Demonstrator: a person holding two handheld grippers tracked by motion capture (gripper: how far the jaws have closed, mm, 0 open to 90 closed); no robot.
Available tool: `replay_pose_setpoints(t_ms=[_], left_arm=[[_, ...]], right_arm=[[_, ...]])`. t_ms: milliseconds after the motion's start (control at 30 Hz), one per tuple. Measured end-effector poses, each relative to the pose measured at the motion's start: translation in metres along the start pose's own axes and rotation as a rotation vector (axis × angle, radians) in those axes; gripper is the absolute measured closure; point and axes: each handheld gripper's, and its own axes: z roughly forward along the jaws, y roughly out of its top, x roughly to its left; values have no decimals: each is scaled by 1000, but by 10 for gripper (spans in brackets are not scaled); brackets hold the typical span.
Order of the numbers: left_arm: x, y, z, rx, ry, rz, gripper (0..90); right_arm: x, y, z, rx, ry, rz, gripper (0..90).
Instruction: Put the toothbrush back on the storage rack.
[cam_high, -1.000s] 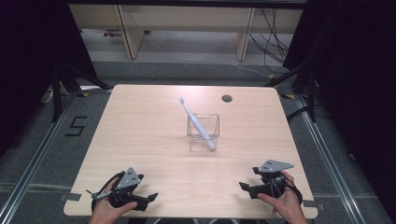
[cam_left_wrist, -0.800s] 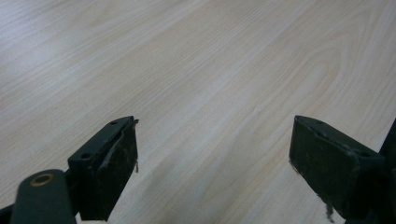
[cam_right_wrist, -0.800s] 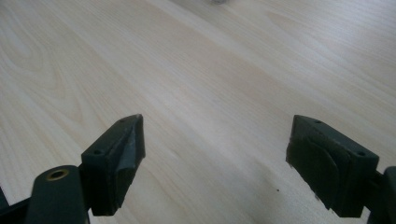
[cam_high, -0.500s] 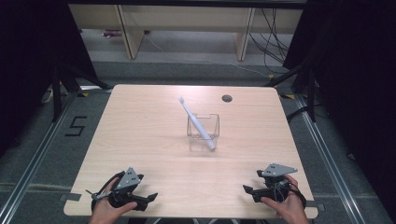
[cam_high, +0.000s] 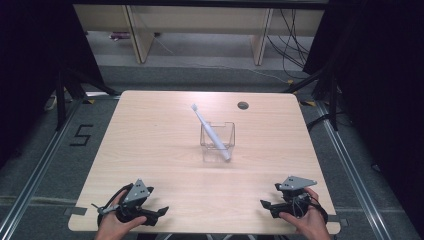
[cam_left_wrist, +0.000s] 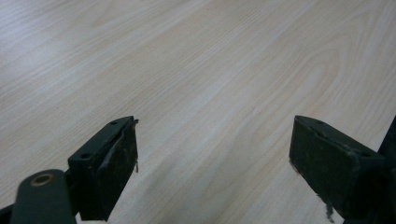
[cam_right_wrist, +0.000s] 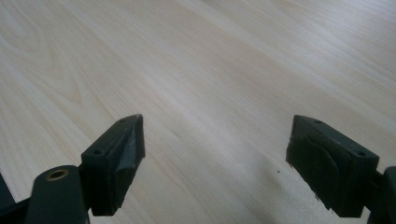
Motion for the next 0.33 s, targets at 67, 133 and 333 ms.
replay_pose_setpoints(t_ms=[67, 133, 333], left_arm=[[0, 0, -1, 5, 2, -1, 148], [0, 0, -1, 7, 6, 0, 148], [-1, 0, 1, -2, -3, -14, 148]], right_arm=[[-2, 0, 0, -3, 7, -19, 194], [-2, 1, 0, -6, 8, -15, 194], [-1, 1, -1, -13, 2, -5, 194]])
